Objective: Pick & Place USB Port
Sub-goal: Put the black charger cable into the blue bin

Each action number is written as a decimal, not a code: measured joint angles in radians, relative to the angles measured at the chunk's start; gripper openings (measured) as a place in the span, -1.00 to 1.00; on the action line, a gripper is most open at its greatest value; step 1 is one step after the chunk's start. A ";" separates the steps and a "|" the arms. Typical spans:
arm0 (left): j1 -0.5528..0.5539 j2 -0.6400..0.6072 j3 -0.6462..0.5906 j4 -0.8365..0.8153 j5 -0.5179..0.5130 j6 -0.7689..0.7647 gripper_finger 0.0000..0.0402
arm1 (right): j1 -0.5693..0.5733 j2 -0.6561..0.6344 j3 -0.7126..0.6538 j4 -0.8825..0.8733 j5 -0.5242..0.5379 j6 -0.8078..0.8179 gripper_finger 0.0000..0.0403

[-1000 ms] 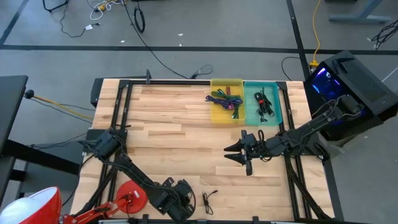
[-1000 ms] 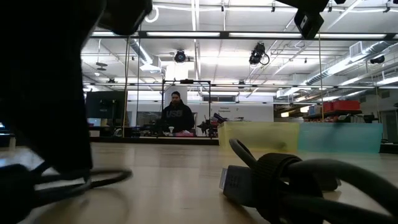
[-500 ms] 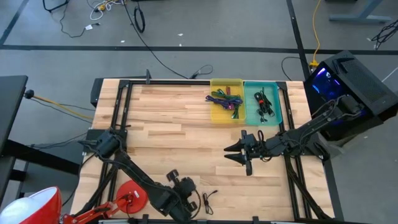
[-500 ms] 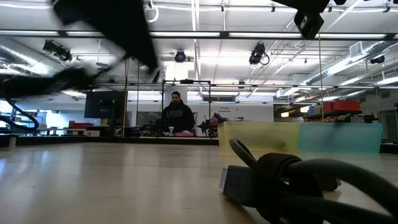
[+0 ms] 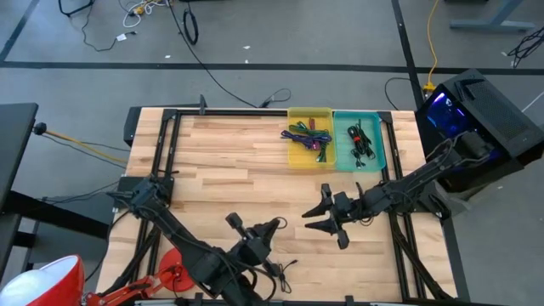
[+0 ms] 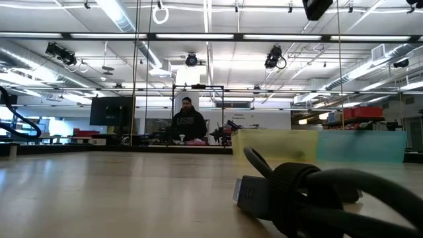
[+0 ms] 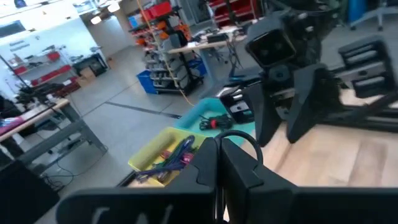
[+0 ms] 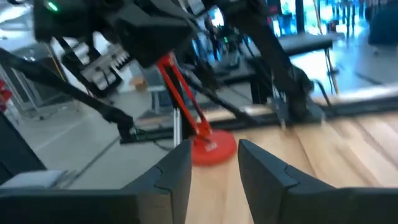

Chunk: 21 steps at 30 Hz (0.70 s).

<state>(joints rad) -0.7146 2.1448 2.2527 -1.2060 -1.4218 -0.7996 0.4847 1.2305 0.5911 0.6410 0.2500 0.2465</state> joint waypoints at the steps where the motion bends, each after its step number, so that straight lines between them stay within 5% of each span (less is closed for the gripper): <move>1: 0.003 0.000 0.002 0.002 -0.005 0.002 -0.97 | 0.000 0.003 0.000 0.023 -0.004 -0.016 -0.33; 11: 0.035 0.000 0.003 0.094 -0.015 0.095 -0.97 | 0.000 0.029 0.000 0.087 -0.007 -0.069 -0.33; 16: 0.051 0.000 0.003 0.325 0.058 0.359 -0.97 | -0.001 0.030 0.000 0.113 -0.029 -0.072 -0.33; 21: 0.097 0.000 0.003 0.610 0.236 0.689 -0.97 | 0.000 0.030 0.000 0.125 -0.059 -0.081 -0.33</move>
<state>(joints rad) -0.6177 2.1448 2.2555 -0.5958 -1.1858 -0.1111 0.4843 1.2602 0.5911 0.7656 0.1914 0.1654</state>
